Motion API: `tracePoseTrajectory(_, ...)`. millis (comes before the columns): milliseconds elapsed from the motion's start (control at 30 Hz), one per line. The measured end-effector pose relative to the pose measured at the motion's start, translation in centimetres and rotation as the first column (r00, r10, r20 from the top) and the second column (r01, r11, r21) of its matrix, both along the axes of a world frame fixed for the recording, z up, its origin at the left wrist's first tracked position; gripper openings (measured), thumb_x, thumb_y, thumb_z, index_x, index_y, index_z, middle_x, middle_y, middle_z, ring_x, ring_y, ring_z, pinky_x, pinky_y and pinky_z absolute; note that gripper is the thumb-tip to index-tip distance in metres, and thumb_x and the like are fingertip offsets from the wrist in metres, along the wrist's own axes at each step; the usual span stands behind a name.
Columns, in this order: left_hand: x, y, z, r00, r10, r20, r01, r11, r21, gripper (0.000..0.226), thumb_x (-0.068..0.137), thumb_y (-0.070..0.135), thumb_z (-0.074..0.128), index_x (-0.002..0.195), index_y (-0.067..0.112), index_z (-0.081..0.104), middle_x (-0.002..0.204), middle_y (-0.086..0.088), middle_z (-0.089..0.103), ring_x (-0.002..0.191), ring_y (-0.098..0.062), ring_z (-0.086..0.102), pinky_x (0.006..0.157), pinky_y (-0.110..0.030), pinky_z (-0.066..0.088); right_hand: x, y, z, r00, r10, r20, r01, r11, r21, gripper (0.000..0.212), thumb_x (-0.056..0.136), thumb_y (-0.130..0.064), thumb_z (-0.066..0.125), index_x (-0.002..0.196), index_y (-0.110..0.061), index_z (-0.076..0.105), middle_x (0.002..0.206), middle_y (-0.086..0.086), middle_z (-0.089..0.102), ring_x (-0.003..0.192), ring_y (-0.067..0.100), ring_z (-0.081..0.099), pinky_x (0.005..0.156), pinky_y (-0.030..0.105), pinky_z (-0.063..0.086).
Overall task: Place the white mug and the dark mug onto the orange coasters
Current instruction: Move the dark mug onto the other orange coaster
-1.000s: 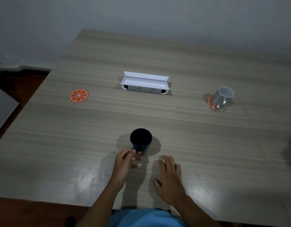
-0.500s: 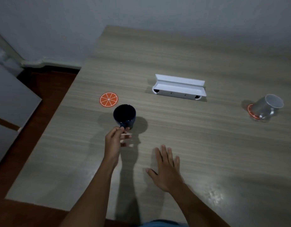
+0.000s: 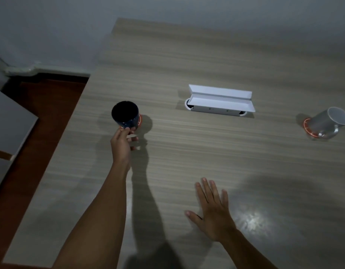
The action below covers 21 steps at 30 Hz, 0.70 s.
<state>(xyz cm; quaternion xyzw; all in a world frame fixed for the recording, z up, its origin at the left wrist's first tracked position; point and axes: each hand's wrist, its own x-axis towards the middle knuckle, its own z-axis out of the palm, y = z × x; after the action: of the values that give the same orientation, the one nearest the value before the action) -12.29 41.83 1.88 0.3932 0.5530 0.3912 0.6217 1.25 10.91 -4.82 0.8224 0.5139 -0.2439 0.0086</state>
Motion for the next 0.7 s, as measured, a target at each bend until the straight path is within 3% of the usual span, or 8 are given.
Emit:
tracePoseTrajectory(233,-0.2,3.4,-1.1,0.999,0.037,0.008,-0.037,0.999,-0.004,0.022,0.094,0.024,0.050,0.074,0.026,0.057,0.096,0.003,0.075,0.062,-0.011,0.061,0.046,-0.024,0.036,0.0,0.1,-0.3,1.000,-0.005,-0.004,0.005,1.000,-0.016,0.095,0.085,-0.086,0.022,0.154,-0.035,-0.018,0.164,-0.008,-0.028,0.150,0.017,-0.030,0.120,0.053,-0.015)
tracePoseTrajectory(400,0.0,4.1,-1.4,0.999,0.038,0.001,-0.038,0.999,-0.008,0.023,0.095,0.022,0.049,0.072,0.024,0.053,0.085,0.009,0.075,0.059,-0.012,0.061,0.045,-0.023,0.035,-0.1,0.0,-0.6,1.000,-0.016,0.008,0.015,1.000,0.021,0.095,0.085,-0.086,0.024,0.158,-0.033,-0.007,0.168,-0.006,-0.017,0.154,0.019,-0.020,0.120,0.053,-0.010)
tracePoseTrajectory(700,0.6,4.5,-2.2,1.000,0.018,0.001,-0.018,1.000,0.000,0.023,0.095,0.023,0.048,0.072,0.025,0.053,0.085,0.007,0.075,0.058,-0.011,0.062,0.050,-0.026,0.037,-0.1,0.1,-0.3,1.000,-0.005,0.009,0.005,1.000,-0.002,0.095,0.085,-0.087,0.021,0.156,-0.035,-0.013,0.166,-0.008,-0.022,0.152,0.017,-0.026,0.122,0.055,-0.008)
